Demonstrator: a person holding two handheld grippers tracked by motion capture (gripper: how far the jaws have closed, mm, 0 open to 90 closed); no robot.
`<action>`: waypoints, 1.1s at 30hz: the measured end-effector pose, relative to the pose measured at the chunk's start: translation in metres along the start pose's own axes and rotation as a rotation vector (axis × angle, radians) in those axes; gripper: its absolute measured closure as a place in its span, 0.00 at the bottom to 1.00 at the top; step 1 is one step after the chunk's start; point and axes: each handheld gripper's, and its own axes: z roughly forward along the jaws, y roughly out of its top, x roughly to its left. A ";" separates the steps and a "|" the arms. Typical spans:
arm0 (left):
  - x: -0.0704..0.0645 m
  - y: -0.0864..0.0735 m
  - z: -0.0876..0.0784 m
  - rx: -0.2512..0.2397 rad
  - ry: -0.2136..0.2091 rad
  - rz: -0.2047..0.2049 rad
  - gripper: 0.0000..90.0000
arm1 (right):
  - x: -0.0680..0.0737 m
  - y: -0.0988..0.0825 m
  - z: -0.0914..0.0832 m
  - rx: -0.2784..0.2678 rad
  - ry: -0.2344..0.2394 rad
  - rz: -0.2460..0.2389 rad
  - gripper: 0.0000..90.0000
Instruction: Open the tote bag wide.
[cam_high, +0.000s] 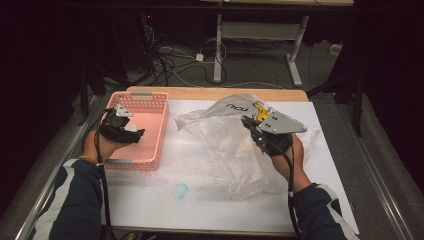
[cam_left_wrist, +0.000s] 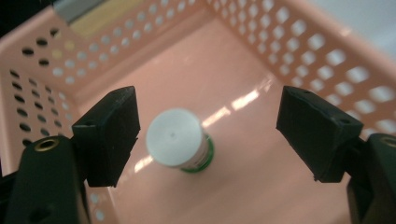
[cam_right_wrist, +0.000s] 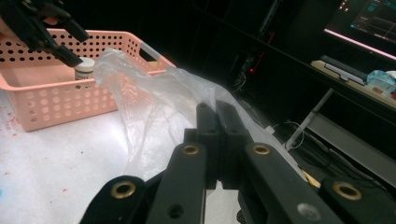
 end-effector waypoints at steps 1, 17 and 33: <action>0.002 0.001 0.004 0.017 0.003 -0.002 0.23 | 0.000 -0.001 0.001 0.002 0.002 -0.002 1.00; 0.027 0.003 0.044 0.169 -0.082 -0.101 0.53 | 0.005 -0.012 0.011 0.050 0.050 -0.009 1.00; 0.029 0.004 0.014 -0.060 0.022 -0.149 0.54 | 0.004 -0.013 0.009 0.041 0.036 -0.006 1.00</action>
